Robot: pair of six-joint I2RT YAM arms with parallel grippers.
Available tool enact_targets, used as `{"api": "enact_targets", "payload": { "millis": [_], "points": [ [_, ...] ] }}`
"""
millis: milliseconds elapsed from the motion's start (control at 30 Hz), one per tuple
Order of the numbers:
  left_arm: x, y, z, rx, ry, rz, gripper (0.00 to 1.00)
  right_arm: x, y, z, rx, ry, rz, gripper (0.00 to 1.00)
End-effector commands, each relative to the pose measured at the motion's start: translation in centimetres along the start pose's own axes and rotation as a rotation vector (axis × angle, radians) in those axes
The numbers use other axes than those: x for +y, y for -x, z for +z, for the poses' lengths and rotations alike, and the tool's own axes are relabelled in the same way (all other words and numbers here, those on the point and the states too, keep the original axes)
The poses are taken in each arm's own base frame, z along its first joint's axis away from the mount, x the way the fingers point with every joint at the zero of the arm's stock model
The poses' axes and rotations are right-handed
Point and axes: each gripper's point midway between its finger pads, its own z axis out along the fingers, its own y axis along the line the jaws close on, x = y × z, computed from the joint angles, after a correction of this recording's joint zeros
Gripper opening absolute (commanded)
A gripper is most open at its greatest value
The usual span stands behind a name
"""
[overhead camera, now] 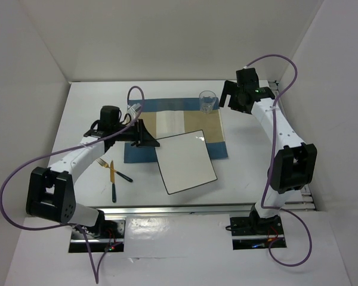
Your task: Set the dinner table for one person
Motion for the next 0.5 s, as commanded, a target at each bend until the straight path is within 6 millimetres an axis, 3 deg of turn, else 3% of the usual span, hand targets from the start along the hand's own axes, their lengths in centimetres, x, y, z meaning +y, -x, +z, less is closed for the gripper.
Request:
{"api": "enact_targets", "payload": {
  "millis": [0,233,467],
  "points": [
    [-6.3,1.6,-2.2,0.010,-0.218,0.067,0.00,-0.5,1.4,-1.7,-0.057,-0.011,0.018,1.00],
    [-6.7,5.1,-4.0,-0.123,-0.202,0.042,0.00,-0.9,1.5,-2.1,-0.064,-0.028,0.018,1.00],
    [-4.8,8.7,-5.3,-0.299,-0.148,-0.048,0.00,-0.8,1.6,-2.3,-0.064,-0.028,0.018,1.00]
  ]
}}
